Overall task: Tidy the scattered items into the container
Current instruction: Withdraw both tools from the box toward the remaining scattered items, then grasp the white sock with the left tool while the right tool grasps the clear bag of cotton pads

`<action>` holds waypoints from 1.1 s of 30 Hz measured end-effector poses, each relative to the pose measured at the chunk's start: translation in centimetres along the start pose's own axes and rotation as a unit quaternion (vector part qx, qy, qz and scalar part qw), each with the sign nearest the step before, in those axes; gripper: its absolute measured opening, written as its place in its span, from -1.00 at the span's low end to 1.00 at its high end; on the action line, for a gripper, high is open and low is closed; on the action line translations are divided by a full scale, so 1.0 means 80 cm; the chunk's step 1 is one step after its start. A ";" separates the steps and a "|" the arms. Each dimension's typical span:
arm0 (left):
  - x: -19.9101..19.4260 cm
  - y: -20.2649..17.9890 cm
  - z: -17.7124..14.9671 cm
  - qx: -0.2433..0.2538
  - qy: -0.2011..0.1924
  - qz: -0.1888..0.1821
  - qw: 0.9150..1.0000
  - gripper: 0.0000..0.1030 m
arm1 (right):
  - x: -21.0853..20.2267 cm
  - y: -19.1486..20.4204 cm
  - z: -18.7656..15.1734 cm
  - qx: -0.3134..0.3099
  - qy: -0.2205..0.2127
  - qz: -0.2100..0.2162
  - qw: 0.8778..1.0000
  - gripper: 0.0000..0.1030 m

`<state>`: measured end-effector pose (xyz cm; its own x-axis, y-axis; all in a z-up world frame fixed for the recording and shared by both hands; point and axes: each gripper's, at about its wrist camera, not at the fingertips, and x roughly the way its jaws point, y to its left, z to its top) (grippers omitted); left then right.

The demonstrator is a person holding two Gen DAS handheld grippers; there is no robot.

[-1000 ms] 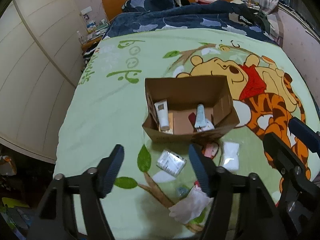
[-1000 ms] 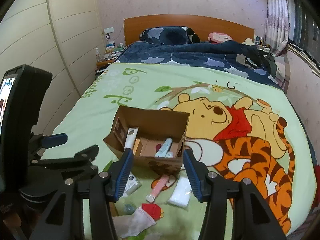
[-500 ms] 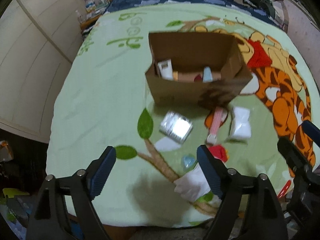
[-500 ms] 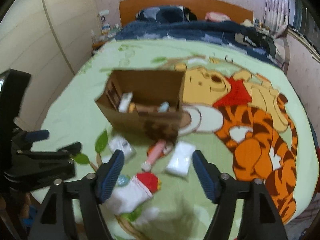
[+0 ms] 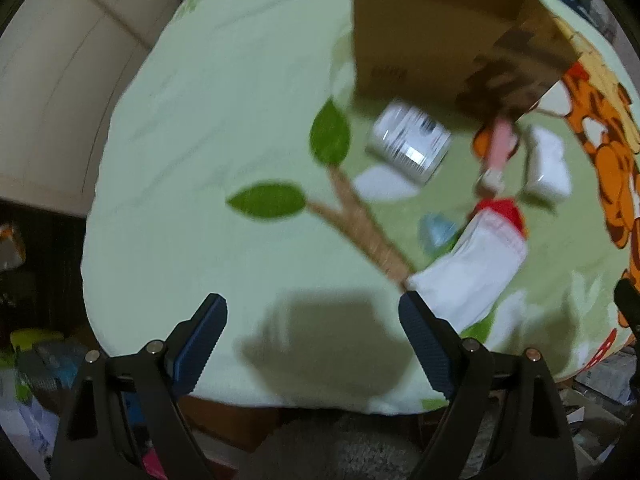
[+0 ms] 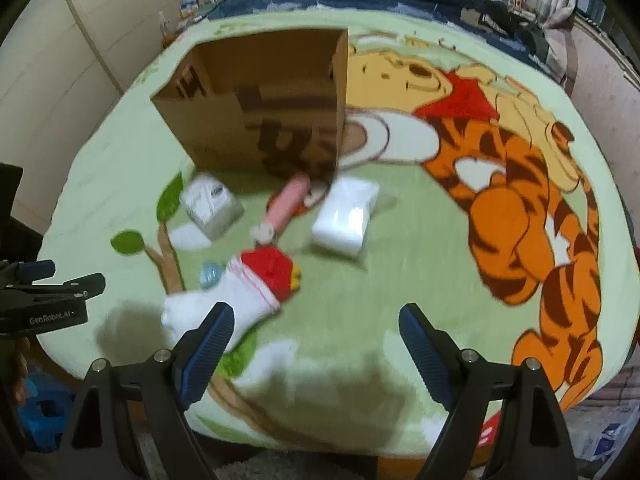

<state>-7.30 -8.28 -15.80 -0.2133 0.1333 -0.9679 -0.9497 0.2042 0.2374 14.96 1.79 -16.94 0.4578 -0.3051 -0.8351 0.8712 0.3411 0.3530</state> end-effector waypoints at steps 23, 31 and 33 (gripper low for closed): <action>0.049 -0.031 0.004 0.014 0.032 -0.026 0.999 0.73 | 0.045 -0.011 -0.022 -0.046 0.045 0.003 0.998 0.68; 0.055 -0.037 0.027 -0.002 0.029 -0.026 0.999 0.73 | 0.092 -0.015 0.049 -0.035 -0.017 -0.020 0.999 0.69; 0.058 -0.039 0.033 -0.003 0.030 -0.029 0.999 0.73 | 0.112 -0.014 0.061 -0.029 -0.018 -0.023 0.999 0.69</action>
<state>-4.71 -5.76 -20.86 -0.1714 0.0623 -0.9832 -0.9621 0.2044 0.1806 18.95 -5.70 -22.73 0.4248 -0.3538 -0.8333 0.8801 0.3770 0.2886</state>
